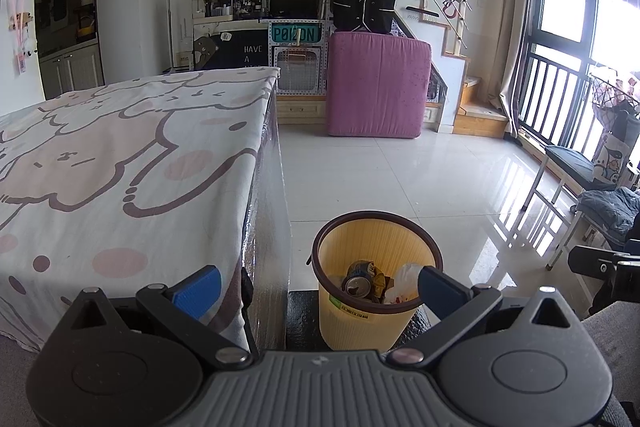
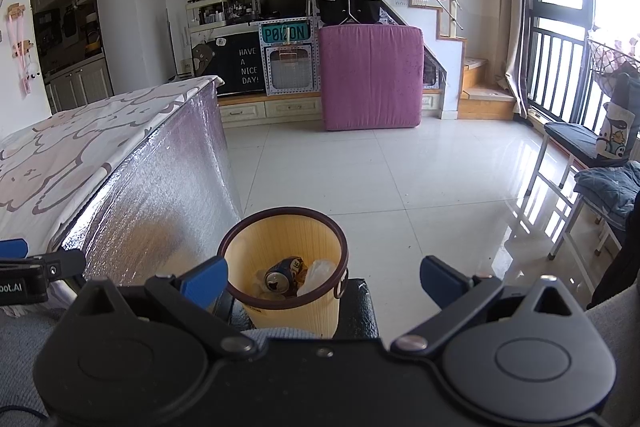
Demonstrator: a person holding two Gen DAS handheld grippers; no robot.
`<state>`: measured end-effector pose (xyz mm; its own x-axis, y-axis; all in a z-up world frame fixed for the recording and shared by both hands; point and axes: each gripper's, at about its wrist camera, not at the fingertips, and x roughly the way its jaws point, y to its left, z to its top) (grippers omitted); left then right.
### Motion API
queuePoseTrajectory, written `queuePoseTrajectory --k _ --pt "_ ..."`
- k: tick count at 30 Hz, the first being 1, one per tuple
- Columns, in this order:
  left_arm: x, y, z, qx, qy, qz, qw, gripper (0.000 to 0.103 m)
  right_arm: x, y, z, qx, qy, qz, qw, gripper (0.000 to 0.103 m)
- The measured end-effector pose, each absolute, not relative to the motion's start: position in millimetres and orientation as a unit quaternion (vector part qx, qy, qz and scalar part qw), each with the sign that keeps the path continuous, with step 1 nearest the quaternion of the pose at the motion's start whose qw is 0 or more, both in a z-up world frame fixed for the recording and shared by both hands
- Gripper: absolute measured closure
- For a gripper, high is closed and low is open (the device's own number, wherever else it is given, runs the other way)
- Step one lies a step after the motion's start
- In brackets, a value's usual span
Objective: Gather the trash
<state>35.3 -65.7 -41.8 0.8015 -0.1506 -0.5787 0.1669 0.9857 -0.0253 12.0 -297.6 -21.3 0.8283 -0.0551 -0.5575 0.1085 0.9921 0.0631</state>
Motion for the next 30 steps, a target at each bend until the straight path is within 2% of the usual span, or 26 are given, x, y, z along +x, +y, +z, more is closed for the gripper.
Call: queuePoseTrajectory --k 30 --pt "34.8 -65.3 -42.6 0.014 0.305 -0.083 0.949 0.0 10.7 -295.0 -25.8 0.048 0.291 -0.043 0.955 0.0"
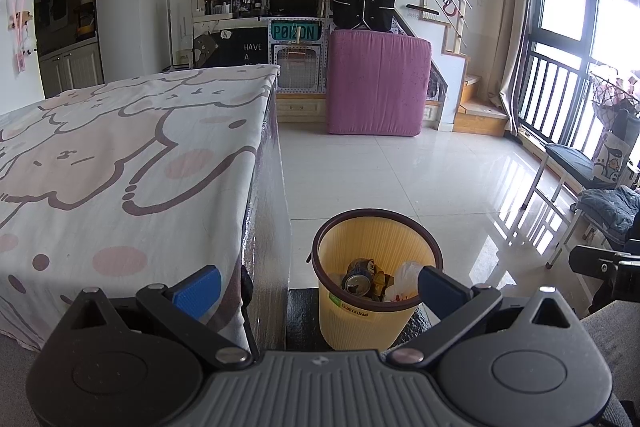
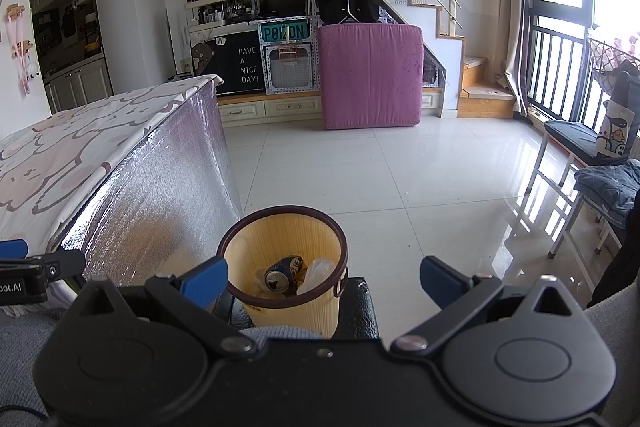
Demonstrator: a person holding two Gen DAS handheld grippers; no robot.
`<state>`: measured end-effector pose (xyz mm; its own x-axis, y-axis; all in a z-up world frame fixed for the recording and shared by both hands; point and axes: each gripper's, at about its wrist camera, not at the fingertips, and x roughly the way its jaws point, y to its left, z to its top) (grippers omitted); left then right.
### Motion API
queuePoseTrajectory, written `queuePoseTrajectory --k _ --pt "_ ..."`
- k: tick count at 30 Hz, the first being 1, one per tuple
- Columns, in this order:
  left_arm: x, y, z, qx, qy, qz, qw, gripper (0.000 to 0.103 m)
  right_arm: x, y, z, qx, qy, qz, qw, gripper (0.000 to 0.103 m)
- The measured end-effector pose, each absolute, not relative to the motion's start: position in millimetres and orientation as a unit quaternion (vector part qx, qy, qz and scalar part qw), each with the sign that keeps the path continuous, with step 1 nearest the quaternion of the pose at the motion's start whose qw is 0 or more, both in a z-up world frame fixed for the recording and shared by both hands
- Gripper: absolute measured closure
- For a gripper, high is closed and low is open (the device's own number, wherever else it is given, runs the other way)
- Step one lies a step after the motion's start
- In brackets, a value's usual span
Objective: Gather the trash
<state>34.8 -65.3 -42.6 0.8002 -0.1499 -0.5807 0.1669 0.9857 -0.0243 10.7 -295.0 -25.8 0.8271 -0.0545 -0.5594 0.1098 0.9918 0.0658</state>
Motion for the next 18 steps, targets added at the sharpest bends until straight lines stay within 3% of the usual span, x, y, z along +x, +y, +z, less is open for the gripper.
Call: queuePoseTrajectory --k 18 --pt "34.1 -63.7 -44.3 0.014 0.306 -0.084 0.948 0.0 10.9 -294.1 -28.9 0.048 0.292 -0.043 0.954 0.0"
